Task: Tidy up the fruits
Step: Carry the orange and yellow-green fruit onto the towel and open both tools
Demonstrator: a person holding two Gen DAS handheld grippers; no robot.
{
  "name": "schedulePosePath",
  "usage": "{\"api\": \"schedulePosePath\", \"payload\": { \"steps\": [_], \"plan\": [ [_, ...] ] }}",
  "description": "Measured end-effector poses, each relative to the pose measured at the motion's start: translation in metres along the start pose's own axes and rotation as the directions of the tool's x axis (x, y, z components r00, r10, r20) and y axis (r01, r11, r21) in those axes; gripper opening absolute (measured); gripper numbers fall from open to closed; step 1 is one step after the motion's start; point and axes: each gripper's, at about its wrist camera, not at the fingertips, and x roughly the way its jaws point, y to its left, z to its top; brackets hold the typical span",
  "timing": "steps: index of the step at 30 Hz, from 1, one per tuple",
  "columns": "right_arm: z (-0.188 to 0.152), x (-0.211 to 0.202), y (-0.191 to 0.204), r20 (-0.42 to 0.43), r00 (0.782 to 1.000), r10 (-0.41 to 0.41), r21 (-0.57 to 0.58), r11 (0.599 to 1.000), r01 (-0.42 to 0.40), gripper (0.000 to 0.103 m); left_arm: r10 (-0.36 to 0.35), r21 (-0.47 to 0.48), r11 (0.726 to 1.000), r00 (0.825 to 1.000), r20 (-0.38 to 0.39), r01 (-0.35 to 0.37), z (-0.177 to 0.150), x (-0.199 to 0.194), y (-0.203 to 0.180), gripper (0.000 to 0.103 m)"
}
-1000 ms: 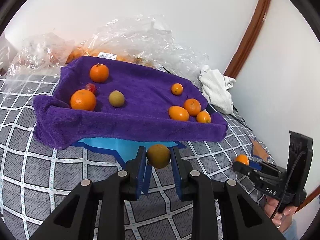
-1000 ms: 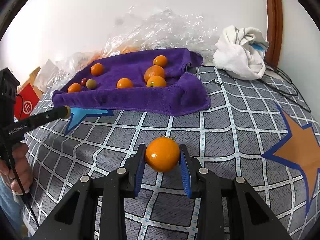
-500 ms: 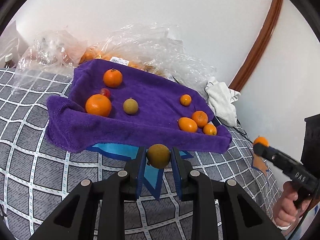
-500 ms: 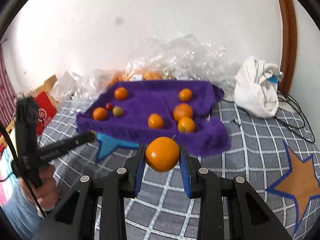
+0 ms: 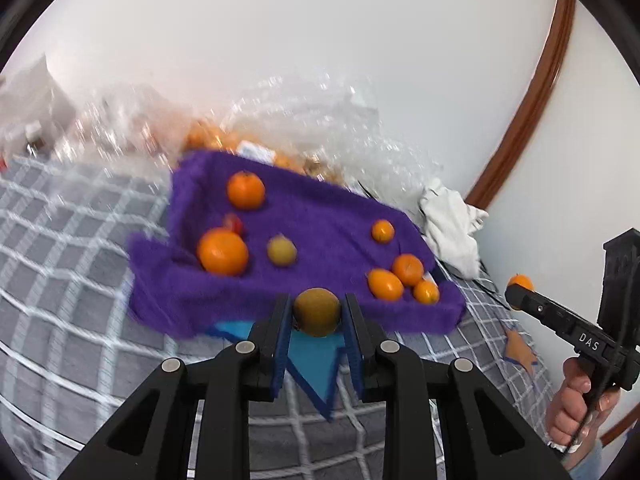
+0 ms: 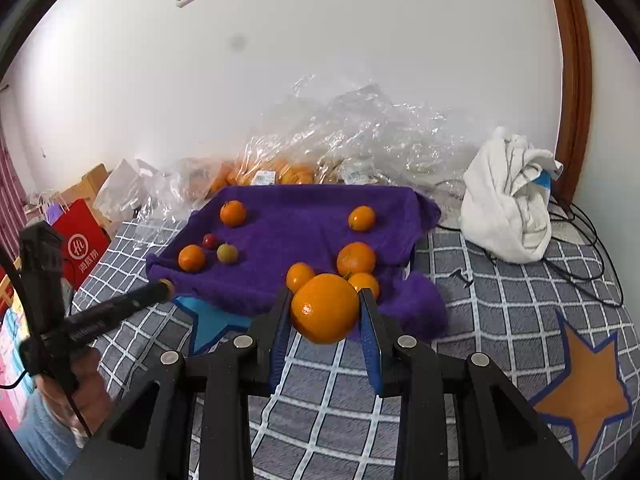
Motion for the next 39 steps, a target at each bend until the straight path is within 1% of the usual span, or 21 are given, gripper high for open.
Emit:
{"api": "schedulePosePath", "payload": {
  "steps": [2, 7, 10, 13, 15, 16, 17, 18, 21, 25, 28, 30, 33, 35, 39],
  "plan": [
    [0.008, 0.004, -0.004, 0.009, 1.000, -0.008, 0.009, 1.000, 0.007, 0.033, 0.028, 0.017, 0.999, 0.999, 0.030, -0.028, 0.015, -0.010, 0.004, 0.024],
    [0.028, 0.015, -0.015, 0.031, 0.999, -0.019, 0.031, 0.999, 0.018, 0.033, 0.101, 0.006, 0.995, 0.993, 0.059, -0.102, 0.055, -0.018, 0.021, 0.024],
    [0.043, 0.024, -0.023, 0.043, 0.998, -0.036, 0.046, 0.998, 0.034, 0.033, 0.151, 0.011, 0.988, 0.986, 0.064, -0.152, 0.080, -0.010, 0.030, 0.024],
    [0.060, 0.038, -0.034, 0.042, 0.999, -0.031, 0.064, 0.998, 0.028, 0.033, 0.182, 0.020, 0.983, 0.982, 0.046, -0.183, 0.096, 0.008, 0.032, 0.024],
    [0.069, 0.048, -0.037, 0.042, 0.998, -0.043, 0.057, 0.998, 0.041, 0.033, 0.173, 0.021, 0.984, 0.984, 0.032, -0.174, 0.101, 0.019, 0.033, 0.024],
    [0.073, 0.054, -0.039, 0.040, 0.998, -0.050, 0.051, 0.998, 0.048, 0.033, 0.142, 0.012, 0.990, 0.989, 0.037, -0.143, 0.103, 0.024, 0.034, 0.024],
    [0.075, 0.058, -0.040, 0.036, 0.998, -0.054, 0.050, 0.997, 0.053, 0.033, 0.121, 0.008, 0.993, 0.992, 0.038, -0.121, 0.104, 0.028, 0.035, 0.024],
    [0.078, 0.066, -0.042, 0.027, 0.998, -0.054, 0.055, 0.997, 0.053, 0.033, 0.115, 0.009, 0.993, 0.993, 0.028, -0.116, 0.106, 0.035, 0.035, 0.024],
    [0.082, 0.087, -0.048, -0.003, 0.999, -0.034, 0.075, 0.997, 0.034, 0.033, 0.159, 0.025, 0.987, 0.987, 0.009, -0.160, 0.110, 0.055, 0.034, 0.024],
    [0.076, 0.114, -0.052, -0.043, 0.999, -0.020, 0.100, 0.995, 0.024, 0.033, 0.162, 0.020, 0.987, 0.985, -0.064, -0.161, 0.109, 0.084, 0.039, 0.024],
    [0.065, 0.137, -0.053, -0.085, 0.996, -0.015, 0.115, 0.993, 0.025, 0.033, 0.154, 0.034, 0.988, 0.980, -0.129, -0.150, 0.103, 0.104, 0.043, 0.024],
    [0.059, 0.152, -0.051, -0.129, 0.991, -0.030, 0.101, 0.994, 0.044, 0.033, 0.157, 0.038, 0.988, 0.977, -0.147, -0.153, 0.098, 0.114, 0.045, 0.024],
    [0.054, 0.161, -0.050, -0.148, 0.988, -0.038, 0.088, 0.995, 0.051, 0.033, 0.145, 0.022, 0.989, 0.973, -0.181, -0.143, 0.094, 0.125, 0.049, 0.024],
    [0.053, 0.166, -0.049, -0.158, 0.987, -0.039, 0.085, 0.995, 0.053, 0.033, 0.153, 0.030, 0.988, 0.966, -0.206, -0.150, 0.091, 0.132, 0.050, 0.024],
    [0.052, 0.171, -0.053, -0.168, 0.985, -0.029, 0.099, 0.994, 0.046, 0.033, 0.166, 0.039, 0.986, 0.962, -0.219, -0.161, 0.088, 0.140, 0.052, 0.024]
  ]
}}
